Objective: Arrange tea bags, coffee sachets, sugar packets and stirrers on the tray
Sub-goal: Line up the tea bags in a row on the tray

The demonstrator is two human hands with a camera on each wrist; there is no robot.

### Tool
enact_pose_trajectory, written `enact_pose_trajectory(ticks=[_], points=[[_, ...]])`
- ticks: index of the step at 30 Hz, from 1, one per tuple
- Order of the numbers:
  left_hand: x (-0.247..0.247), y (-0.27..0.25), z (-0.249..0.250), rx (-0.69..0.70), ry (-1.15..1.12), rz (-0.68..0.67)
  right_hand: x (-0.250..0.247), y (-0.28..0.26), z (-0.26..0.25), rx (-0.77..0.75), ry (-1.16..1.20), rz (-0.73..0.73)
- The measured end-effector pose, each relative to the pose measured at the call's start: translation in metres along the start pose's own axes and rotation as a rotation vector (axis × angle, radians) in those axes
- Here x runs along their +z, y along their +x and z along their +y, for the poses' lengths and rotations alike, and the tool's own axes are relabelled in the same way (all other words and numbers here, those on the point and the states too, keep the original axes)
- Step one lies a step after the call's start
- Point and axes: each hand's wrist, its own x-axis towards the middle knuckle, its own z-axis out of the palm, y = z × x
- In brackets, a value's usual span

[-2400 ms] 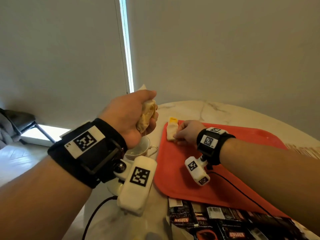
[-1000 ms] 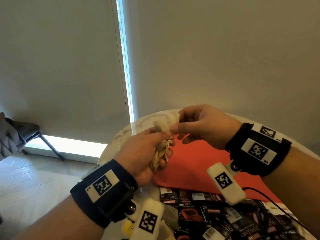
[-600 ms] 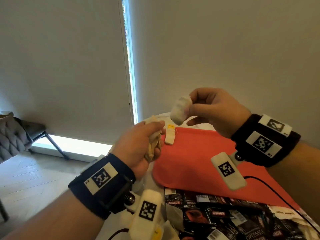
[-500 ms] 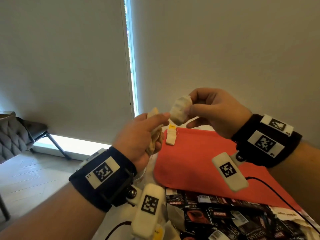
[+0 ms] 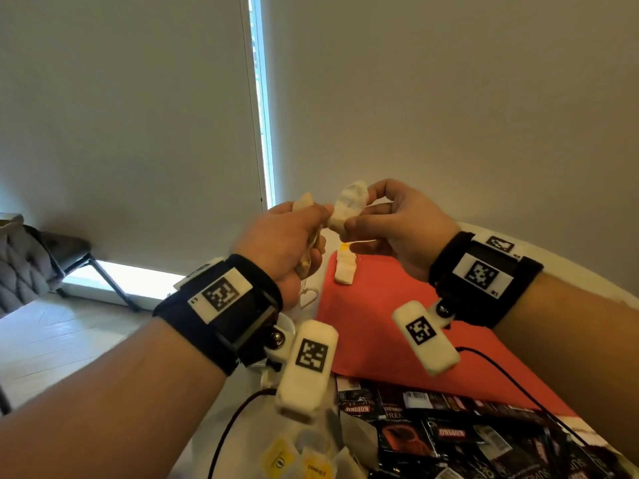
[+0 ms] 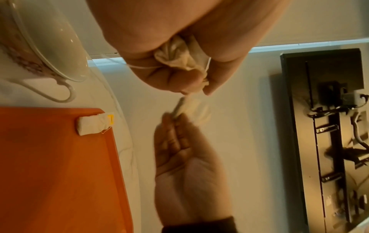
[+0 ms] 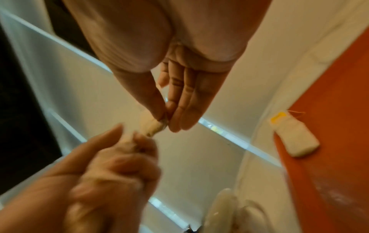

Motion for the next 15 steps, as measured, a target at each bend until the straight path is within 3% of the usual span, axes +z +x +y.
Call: enact_pose_trajectory(ticks=[7,10,15], points=[[-0.018,0.017,0.004,-0.110,-0.029,0.019,-0.015,0.033,0.069,0.414,-0.313,0.030],[-0.020,0.017,0.006,-0.098,-0.023,0.003,-0.011,0.041,0.089,0.471,-0.438,0.007],[-0.020,0.015,0.013,-0.076,-0.014,0.004,0.001,0.055,0.099,0.521,-0.448,-0.006]])
